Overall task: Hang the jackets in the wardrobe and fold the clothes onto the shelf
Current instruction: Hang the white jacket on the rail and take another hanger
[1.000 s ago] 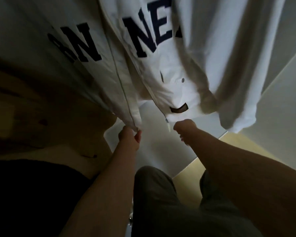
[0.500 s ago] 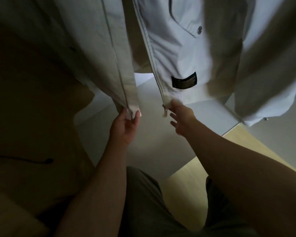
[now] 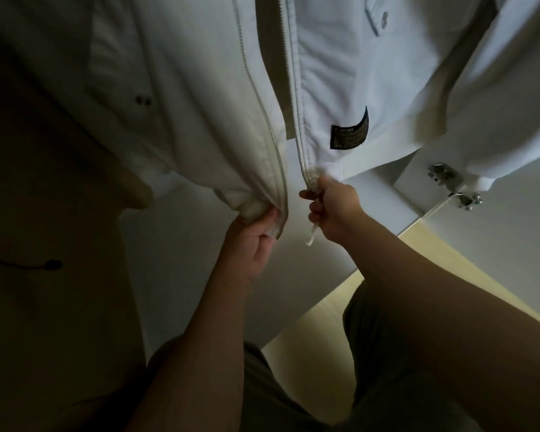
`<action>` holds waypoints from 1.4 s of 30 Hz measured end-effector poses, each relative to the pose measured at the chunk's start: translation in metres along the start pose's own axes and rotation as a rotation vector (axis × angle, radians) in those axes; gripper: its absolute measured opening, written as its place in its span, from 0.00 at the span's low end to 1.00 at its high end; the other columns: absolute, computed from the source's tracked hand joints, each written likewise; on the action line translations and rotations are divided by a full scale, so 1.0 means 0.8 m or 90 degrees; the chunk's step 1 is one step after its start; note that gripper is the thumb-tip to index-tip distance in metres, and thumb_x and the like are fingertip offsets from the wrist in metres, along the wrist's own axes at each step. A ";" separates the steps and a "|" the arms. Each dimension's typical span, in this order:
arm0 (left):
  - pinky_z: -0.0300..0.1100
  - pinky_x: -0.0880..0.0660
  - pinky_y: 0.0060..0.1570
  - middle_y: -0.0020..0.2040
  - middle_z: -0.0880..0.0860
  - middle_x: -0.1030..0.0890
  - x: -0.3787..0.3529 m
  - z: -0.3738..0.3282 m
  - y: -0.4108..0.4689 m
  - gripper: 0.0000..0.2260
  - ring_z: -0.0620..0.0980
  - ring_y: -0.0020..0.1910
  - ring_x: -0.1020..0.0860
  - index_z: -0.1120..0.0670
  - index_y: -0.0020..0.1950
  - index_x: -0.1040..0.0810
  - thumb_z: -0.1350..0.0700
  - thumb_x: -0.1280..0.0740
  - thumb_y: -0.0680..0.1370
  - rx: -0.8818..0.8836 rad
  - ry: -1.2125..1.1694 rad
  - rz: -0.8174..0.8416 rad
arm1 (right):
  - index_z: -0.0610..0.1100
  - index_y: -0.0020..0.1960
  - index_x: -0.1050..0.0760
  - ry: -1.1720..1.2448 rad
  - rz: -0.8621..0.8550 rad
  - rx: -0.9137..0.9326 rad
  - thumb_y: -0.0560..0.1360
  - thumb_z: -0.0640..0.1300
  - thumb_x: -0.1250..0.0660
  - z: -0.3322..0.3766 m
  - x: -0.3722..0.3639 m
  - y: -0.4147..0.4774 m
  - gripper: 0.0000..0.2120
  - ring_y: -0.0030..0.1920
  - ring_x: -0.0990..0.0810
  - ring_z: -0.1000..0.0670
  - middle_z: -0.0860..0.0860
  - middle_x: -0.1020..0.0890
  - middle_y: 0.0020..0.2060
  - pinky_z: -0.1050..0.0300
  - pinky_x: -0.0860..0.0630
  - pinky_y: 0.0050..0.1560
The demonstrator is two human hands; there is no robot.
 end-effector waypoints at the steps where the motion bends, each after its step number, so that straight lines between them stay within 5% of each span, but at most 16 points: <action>1: 0.44 0.23 0.54 0.54 0.51 0.15 0.003 0.000 0.000 0.11 0.49 0.54 0.18 0.51 0.53 0.15 0.56 0.24 0.71 -0.004 0.047 -0.040 | 0.41 0.47 0.26 -0.032 -0.003 0.006 0.81 0.45 0.41 -0.001 0.002 0.001 0.10 0.22 0.37 0.55 0.45 0.20 0.34 0.60 0.38 0.26; 4: 0.40 0.27 0.40 0.44 0.45 0.16 0.008 -0.008 -0.002 0.10 0.44 0.43 0.21 0.49 0.48 0.15 0.49 0.21 0.70 -0.038 0.148 -0.153 | 0.41 0.44 0.25 -0.133 -0.027 0.053 0.80 0.49 0.39 -0.002 0.010 -0.002 0.12 0.24 0.35 0.53 0.47 0.20 0.34 0.60 0.36 0.27; 8: 0.35 0.23 0.39 0.50 0.51 0.14 0.004 -0.021 -0.010 0.11 0.51 0.50 0.15 0.57 0.59 0.20 0.60 0.28 0.77 -0.064 0.095 -0.086 | 0.35 0.48 0.24 -0.209 -0.115 0.127 0.76 0.54 0.36 -0.007 0.025 -0.014 0.20 0.32 0.29 0.49 0.47 0.17 0.36 0.56 0.32 0.30; 10: 0.35 0.22 0.39 0.51 0.50 0.14 0.005 -0.021 -0.020 0.10 0.51 0.50 0.15 0.57 0.59 0.19 0.61 0.29 0.77 -0.050 0.131 -0.060 | 0.39 0.53 0.26 -0.203 -0.162 0.151 0.75 0.57 0.34 -0.011 0.032 -0.025 0.21 0.35 0.25 0.49 0.47 0.16 0.39 0.55 0.29 0.34; 14: 0.37 0.22 0.40 0.48 0.53 0.14 0.007 -0.021 -0.028 0.09 0.50 0.47 0.15 0.60 0.55 0.18 0.66 0.29 0.76 -0.046 0.123 -0.066 | 0.48 0.48 0.26 -0.265 -0.133 0.284 0.76 0.59 0.33 -0.008 0.026 -0.050 0.14 0.35 0.21 0.56 0.52 0.16 0.41 0.60 0.27 0.35; 18: 0.36 0.25 0.35 0.48 0.49 0.14 0.024 -0.028 -0.036 0.09 0.43 0.41 0.18 0.57 0.53 0.16 0.62 0.25 0.74 -0.068 0.198 -0.132 | 0.53 0.50 0.23 -0.384 -0.071 0.395 0.76 0.48 0.31 -0.007 0.018 -0.067 0.03 0.38 0.21 0.60 0.56 0.18 0.44 0.68 0.27 0.35; 22: 0.36 0.27 0.32 0.40 0.44 0.15 0.035 -0.039 -0.038 0.08 0.43 0.36 0.21 0.54 0.47 0.16 0.55 0.22 0.72 -0.106 0.290 -0.244 | 0.49 0.60 0.24 -0.544 -0.025 0.488 0.76 0.38 0.33 -0.003 0.007 -0.079 0.14 0.50 0.19 0.56 0.58 0.19 0.48 0.63 0.25 0.54; 25: 0.30 0.31 0.24 0.26 0.43 0.21 0.023 -0.049 -0.035 0.10 0.39 0.23 0.26 0.55 0.38 0.20 0.52 0.22 0.71 -0.121 0.348 -0.282 | 0.48 0.62 0.25 -0.674 -0.011 0.554 0.78 0.37 0.35 -0.009 0.000 -0.084 0.15 0.55 0.19 0.50 0.52 0.17 0.55 0.57 0.23 0.58; 29: 0.37 0.28 0.28 0.23 0.47 0.24 0.007 -0.056 -0.031 0.11 0.43 0.22 0.28 0.59 0.37 0.21 0.55 0.23 0.73 -0.122 0.326 -0.273 | 0.50 0.62 0.27 -0.818 -0.011 0.628 0.81 0.46 0.37 -0.019 -0.008 -0.092 0.10 0.50 0.18 0.42 0.47 0.16 0.52 0.46 0.19 0.48; 32: 0.36 0.25 0.28 0.24 0.48 0.23 0.004 -0.063 -0.033 0.11 0.42 0.22 0.26 0.60 0.38 0.20 0.55 0.23 0.73 -0.132 0.283 -0.278 | 0.46 0.57 0.24 -0.863 -0.017 0.757 0.81 0.48 0.36 -0.020 -0.016 -0.107 0.08 0.41 0.19 0.41 0.46 0.17 0.44 0.49 0.21 0.37; 42: 0.35 0.23 0.32 0.30 0.52 0.19 0.007 -0.062 -0.034 0.03 0.43 0.27 0.21 0.63 0.41 0.19 0.66 0.27 0.74 -0.078 0.179 -0.209 | 0.41 0.50 0.20 -0.782 -0.058 0.984 0.75 0.43 0.27 -0.019 -0.031 -0.131 0.07 0.36 0.21 0.44 0.48 0.20 0.38 0.53 0.24 0.30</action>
Point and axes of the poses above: each hand's wrist, its own y-axis towards the middle knuckle, its own x-axis out of the back of the hand, z = x × y, the point moved 7 cm from there along y, towards the middle knuckle
